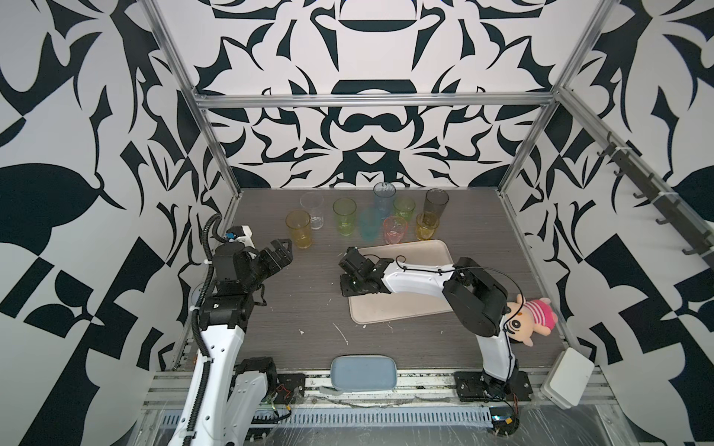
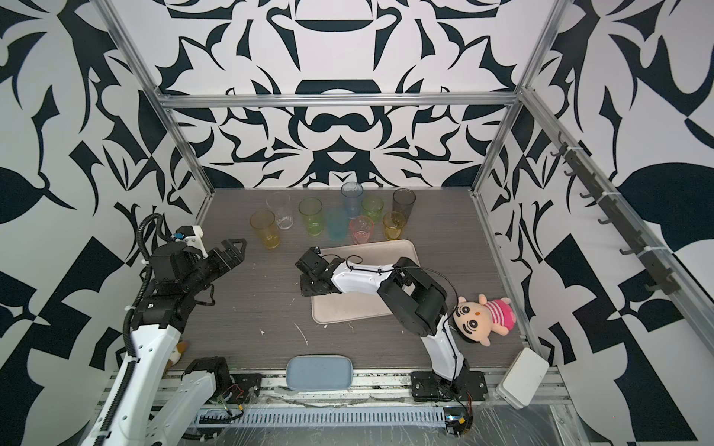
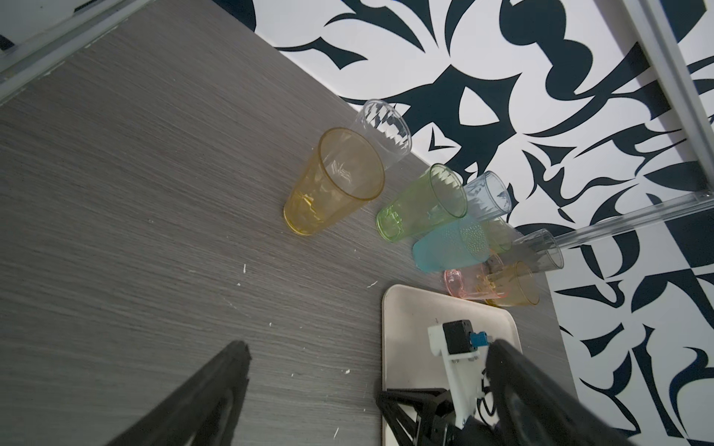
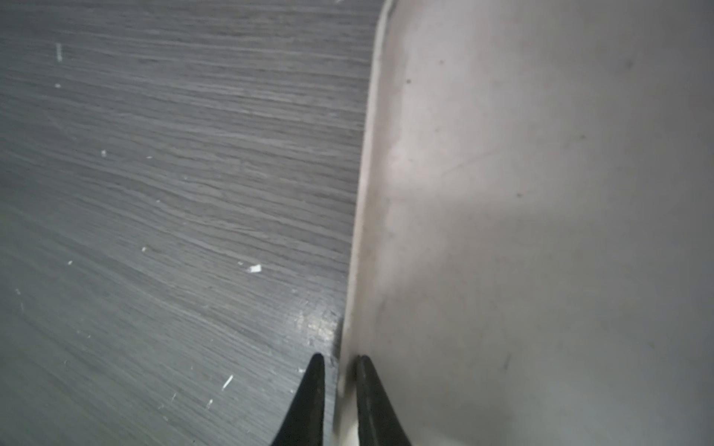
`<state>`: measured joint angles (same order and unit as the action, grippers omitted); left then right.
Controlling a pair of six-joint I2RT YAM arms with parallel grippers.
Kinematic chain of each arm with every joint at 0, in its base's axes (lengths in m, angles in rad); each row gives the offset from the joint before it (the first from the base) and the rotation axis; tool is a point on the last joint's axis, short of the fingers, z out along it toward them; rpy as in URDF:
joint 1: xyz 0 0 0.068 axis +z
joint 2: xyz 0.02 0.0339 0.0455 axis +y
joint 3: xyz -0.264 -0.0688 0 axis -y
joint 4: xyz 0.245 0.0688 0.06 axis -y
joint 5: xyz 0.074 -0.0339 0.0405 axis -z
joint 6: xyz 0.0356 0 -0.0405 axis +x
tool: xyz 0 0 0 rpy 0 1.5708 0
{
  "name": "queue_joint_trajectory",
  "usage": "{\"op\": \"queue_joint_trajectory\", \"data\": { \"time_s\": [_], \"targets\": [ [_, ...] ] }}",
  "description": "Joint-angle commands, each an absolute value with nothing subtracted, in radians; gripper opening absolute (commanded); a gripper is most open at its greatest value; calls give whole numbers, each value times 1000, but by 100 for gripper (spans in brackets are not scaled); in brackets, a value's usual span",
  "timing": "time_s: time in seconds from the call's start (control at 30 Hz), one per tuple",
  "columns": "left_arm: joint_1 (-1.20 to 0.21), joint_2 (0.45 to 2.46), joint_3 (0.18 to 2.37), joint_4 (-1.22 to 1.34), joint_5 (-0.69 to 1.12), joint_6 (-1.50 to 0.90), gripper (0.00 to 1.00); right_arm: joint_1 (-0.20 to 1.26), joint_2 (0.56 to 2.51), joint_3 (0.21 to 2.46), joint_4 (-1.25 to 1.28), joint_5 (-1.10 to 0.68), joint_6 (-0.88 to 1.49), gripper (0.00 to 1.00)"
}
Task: Place the glasses into the tray
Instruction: Move the tray to the center of the table.
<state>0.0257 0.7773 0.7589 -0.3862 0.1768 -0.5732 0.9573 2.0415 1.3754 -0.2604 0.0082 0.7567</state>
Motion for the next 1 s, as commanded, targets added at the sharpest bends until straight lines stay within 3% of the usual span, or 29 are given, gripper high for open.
{"op": "queue_joint_trajectory", "data": {
  "time_s": [0.0,0.2,0.37,0.7,0.97],
  "targets": [
    [23,798,784,-442,160,-576,99,964,1977,1434,-285,9,716,24],
    [23,855,774,-452,180,-595,100,964,1848,1421,-340,75,641,38],
    [-7,907,769,-480,163,-632,96,942,1722,1372,-357,138,579,41],
    [-368,1062,782,-482,-33,-723,91,773,1420,1124,-257,175,476,41],
    [-557,1243,816,-435,-83,-797,89,628,1248,913,-152,292,380,41]
  ]
}}
